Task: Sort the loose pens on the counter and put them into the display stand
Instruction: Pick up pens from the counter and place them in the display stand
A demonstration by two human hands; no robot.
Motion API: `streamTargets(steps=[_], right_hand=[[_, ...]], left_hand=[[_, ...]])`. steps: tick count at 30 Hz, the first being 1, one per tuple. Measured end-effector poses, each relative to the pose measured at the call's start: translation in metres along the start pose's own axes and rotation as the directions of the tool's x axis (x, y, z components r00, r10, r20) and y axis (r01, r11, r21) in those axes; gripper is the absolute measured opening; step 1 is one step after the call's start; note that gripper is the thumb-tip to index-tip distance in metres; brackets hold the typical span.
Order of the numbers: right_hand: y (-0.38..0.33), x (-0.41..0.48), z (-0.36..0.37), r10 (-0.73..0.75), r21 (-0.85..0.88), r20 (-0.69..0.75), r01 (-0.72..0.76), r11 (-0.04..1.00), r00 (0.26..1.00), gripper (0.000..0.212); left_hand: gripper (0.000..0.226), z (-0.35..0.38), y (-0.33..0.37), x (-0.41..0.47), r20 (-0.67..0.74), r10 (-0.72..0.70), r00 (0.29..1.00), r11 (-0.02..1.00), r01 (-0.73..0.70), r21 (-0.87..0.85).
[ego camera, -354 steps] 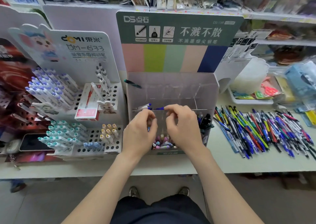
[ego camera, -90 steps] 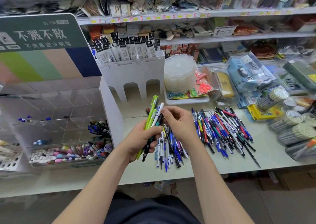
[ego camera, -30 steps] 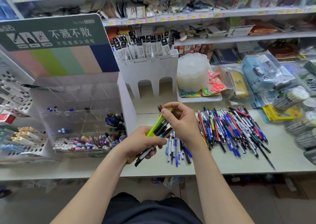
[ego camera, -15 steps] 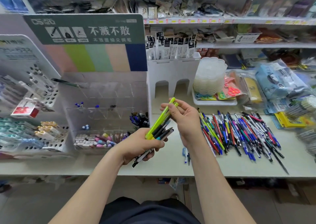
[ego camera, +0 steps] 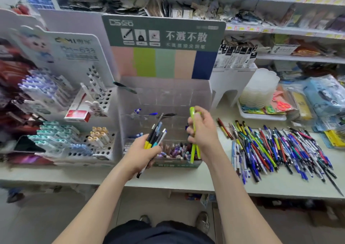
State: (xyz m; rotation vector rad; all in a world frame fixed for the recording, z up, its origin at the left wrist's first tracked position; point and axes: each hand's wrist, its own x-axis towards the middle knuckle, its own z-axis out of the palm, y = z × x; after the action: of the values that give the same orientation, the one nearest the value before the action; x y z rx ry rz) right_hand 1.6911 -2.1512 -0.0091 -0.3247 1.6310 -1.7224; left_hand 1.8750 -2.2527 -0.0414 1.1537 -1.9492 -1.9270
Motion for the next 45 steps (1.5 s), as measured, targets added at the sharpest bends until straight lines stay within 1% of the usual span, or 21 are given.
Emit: streamTargets(steps=[2,3,5,8,9,11,13,15,16,18,21,25,26,29,32,34,36,37,40,43,45], right_hand=[[0.016,-0.003,0.015,0.095,-0.265,0.083,-0.07,0.962,0.992,0.03],[0.024,-0.003,0.023,0.118,-0.392,0.113,-0.065,0.918,0.987,0.03],[0.035,-0.003,0.039,0.124,-0.589,0.181,0.007,0.808,0.976,0.024],[0.045,0.002,0.06,0.081,-0.759,0.268,0.158,0.631,0.96,0.018],[0.048,0.006,0.065,0.077,-0.798,0.281,0.188,0.573,0.957,0.02],[0.052,0.014,0.074,0.108,-0.878,0.282,0.212,0.429,0.953,0.034],[0.053,0.02,0.081,0.183,-0.937,0.268,0.212,0.278,0.946,0.052],[0.052,0.024,0.084,0.264,-0.951,0.266,0.208,0.227,0.927,0.064],[0.051,0.026,0.085,0.295,-0.95,0.273,0.208,0.232,0.916,0.064],[0.05,0.032,0.085,0.321,-0.943,0.293,0.216,0.254,0.901,0.052],[0.047,0.035,0.086,0.292,-0.943,0.293,0.225,0.243,0.911,0.035],[0.042,0.033,0.085,0.277,-0.963,0.269,0.251,0.102,0.922,0.036],[0.041,0.032,0.084,0.275,-0.964,0.266,0.249,0.096,0.924,0.038],[0.038,0.036,0.081,0.293,-0.953,0.293,0.254,0.164,0.91,0.045],[0.033,0.037,0.074,0.264,-0.92,0.375,0.321,0.226,0.889,0.033],[0.031,0.037,0.069,0.207,-0.917,0.375,0.329,0.227,0.903,0.023],[0.031,0.037,0.068,0.149,-0.922,0.358,0.324,0.212,0.922,0.023],[0.032,0.037,0.068,0.132,-0.92,0.354,0.32,0.226,0.926,0.024],[0.031,0.037,0.067,0.075,-0.897,0.35,0.311,0.316,0.934,0.023],[0.028,0.035,0.063,-0.016,-0.844,0.374,0.347,0.41,0.927,0.011],[0.026,0.033,0.058,-0.019,-0.799,0.385,0.343,0.493,0.923,0.012]], left_hand=[[0.009,-0.014,-0.008,0.0,-0.15,0.035,0.988,0.999,-0.035,0.003],[0.009,-0.021,-0.011,0.0,-0.207,0.053,0.977,0.999,-0.051,0.016],[0.009,-0.033,-0.016,0.0,-0.269,0.063,0.961,0.998,-0.064,0.008],[0.013,-0.044,-0.018,-0.002,-0.263,0.045,0.964,0.998,-0.055,-0.03],[0.013,-0.046,-0.017,-0.002,-0.247,0.041,0.968,0.998,-0.053,-0.042],[0.013,-0.046,-0.013,-0.001,-0.208,0.037,0.977,0.996,-0.053,-0.074],[0.014,-0.045,-0.007,0.002,-0.175,0.045,0.984,0.993,-0.064,-0.103],[0.014,-0.042,0.002,0.005,-0.152,0.064,0.986,0.991,-0.08,-0.107],[0.014,-0.04,0.007,0.006,-0.14,0.074,0.987,0.99,-0.089,-0.106],[0.013,-0.036,0.015,0.01,-0.126,0.092,0.988,0.988,-0.106,-0.113],[0.012,-0.029,0.026,0.017,-0.139,0.116,0.984,0.982,-0.134,-0.132],[0.012,-0.018,0.035,0.025,-0.161,0.132,0.978,0.976,-0.157,-0.154],[0.012,-0.015,0.036,0.027,-0.165,0.132,0.977,0.974,-0.159,-0.163],[0.011,-0.01,0.04,0.033,-0.178,0.132,0.975,0.972,-0.162,-0.17],[0.012,-0.009,0.044,0.037,-0.171,0.142,0.975,0.97,-0.171,-0.171],[0.012,-0.008,0.046,0.04,-0.179,0.145,0.973,0.971,-0.175,-0.163],[0.012,-0.007,0.049,0.044,-0.183,0.142,0.973,0.972,-0.172,-0.162],[0.013,-0.006,0.05,0.046,-0.182,0.139,0.973,0.972,-0.17,-0.165],[0.015,-0.003,0.052,0.049,-0.171,0.131,0.976,0.969,-0.163,-0.187],[0.016,-0.003,0.054,0.048,-0.171,0.143,0.975,0.967,-0.174,-0.183],[0.015,-0.005,0.054,0.046,-0.18,0.15,0.972,0.969,-0.181,-0.17]])
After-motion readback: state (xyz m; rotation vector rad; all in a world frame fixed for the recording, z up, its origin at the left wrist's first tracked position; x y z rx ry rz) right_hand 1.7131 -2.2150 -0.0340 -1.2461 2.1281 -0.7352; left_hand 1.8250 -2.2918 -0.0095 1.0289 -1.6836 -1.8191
